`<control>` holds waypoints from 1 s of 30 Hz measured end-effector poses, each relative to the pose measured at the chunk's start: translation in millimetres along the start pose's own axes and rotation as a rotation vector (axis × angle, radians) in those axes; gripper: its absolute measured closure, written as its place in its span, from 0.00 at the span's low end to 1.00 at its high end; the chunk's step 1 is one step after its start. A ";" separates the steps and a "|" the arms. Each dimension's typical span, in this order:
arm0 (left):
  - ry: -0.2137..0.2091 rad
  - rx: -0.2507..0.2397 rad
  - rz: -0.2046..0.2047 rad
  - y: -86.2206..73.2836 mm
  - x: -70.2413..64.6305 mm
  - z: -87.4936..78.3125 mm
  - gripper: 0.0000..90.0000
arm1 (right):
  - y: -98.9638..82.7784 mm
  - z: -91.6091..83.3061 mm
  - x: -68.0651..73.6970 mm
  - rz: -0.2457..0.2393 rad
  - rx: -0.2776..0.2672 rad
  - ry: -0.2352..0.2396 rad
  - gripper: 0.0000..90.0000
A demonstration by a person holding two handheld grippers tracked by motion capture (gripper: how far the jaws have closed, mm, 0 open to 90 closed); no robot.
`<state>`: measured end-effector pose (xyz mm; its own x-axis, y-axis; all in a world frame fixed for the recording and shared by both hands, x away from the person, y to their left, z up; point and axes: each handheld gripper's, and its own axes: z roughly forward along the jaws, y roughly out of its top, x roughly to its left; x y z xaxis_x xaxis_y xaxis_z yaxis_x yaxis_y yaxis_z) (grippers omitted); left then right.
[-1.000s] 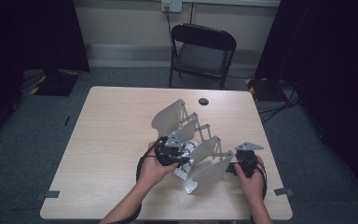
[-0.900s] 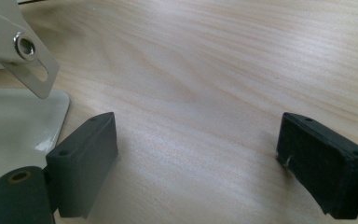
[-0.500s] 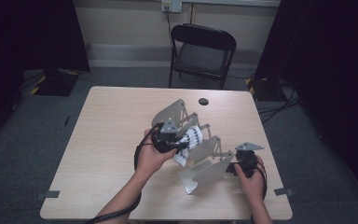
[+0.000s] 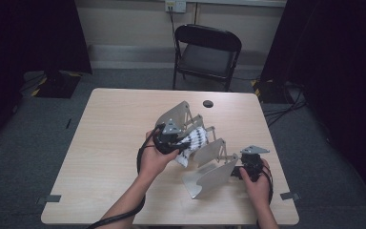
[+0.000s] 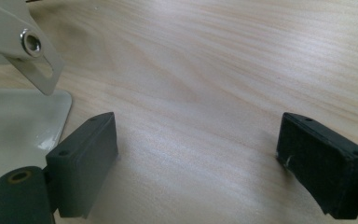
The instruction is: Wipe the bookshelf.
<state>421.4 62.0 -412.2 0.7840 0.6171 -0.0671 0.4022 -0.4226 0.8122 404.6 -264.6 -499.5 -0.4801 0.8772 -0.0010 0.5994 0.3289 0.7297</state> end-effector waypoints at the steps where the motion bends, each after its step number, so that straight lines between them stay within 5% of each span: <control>1: 0.003 0.005 0.000 -3.2 0.1 1.4 0.82 | 0.0 0.0 0.0 0.000 0.000 0.000 0.13; 15: 0.007 0.065 -0.062 -47.3 3.4 19.5 0.83 | 0.0 0.0 0.0 0.000 0.000 0.001 0.13; 22: 0.006 0.087 -0.060 -61.0 0.6 29.5 0.81 | -0.1 0.0 0.0 -0.001 0.000 0.001 0.13; 30: 0.021 0.144 -0.031 -64.0 -3.0 22.0 0.68 | -0.1 0.0 0.0 -0.001 0.000 0.001 0.13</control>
<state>403.8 72.6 -476.7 0.7610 0.6441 -0.0774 0.4905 -0.4932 0.7184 404.5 -264.6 -499.5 -0.4811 0.8767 -0.0013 0.5988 0.3296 0.7299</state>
